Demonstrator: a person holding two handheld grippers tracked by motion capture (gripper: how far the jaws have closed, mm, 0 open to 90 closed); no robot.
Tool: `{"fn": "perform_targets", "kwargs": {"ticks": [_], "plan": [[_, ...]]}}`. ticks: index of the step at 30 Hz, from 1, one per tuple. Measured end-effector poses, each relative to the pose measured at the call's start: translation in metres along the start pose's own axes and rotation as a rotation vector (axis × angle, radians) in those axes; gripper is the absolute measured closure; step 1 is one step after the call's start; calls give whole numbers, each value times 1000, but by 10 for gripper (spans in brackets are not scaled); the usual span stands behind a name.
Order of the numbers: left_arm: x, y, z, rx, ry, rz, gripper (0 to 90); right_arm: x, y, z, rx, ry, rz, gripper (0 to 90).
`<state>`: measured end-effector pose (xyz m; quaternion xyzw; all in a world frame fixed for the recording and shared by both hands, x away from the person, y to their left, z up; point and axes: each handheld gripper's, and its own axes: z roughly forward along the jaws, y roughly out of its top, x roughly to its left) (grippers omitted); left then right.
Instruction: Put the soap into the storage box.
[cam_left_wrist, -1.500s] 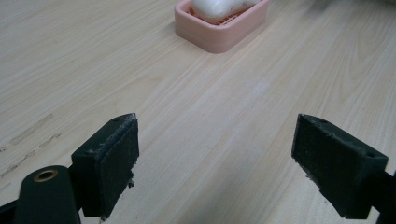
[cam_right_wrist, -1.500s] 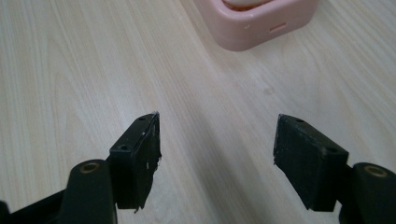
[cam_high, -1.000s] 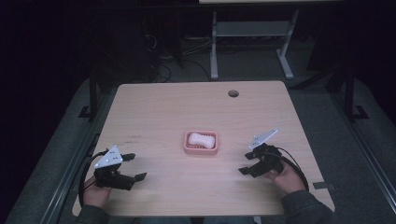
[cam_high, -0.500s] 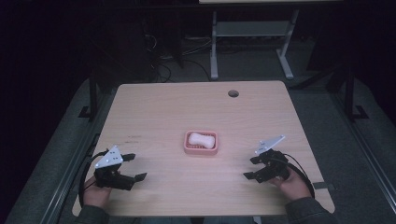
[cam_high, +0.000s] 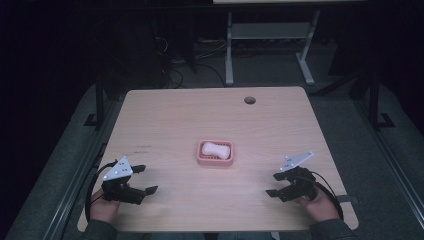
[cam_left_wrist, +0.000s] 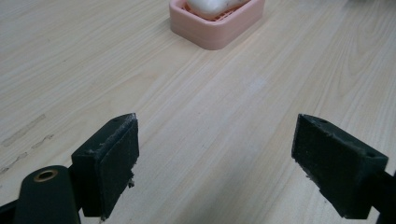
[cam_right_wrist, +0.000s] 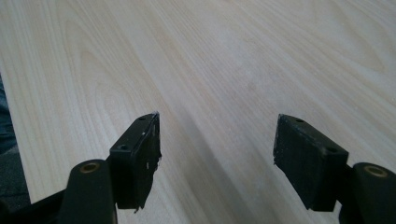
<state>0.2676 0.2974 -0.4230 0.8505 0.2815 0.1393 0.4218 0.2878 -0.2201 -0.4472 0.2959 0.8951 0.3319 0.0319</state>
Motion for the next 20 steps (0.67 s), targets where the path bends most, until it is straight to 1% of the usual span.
{"fn": "perform_targets", "kwargs": {"ticks": [2,5,6,7,11,13,15,16,20], "plan": [[0,0,0,3,-1,3,148,3,-4,-4,-19,-7,5,314],[0,0,1,2,-3,4,148,6,-9,-8,-29,-12,17,315],[-1,0,1,2,-3,4,148,7,-11,-10,-37,-15,6,315],[-1,0,1,2,-3,4,148,7,-11,-10,-37,-15,6,315],[-1,1,1,-2,-4,3,148,14,-21,-17,-65,-26,31,317],[0,1,1,-2,-5,3,148,17,-24,-18,-60,-31,39,317],[-1,1,1,-3,-6,1,148,18,-26,-17,-59,-35,32,317],[-1,1,1,-3,-5,2,148,20,-28,-17,-51,-35,40,316],[0,1,2,3,-6,12,148,22,-31,-18,-67,-42,53,296]]}}
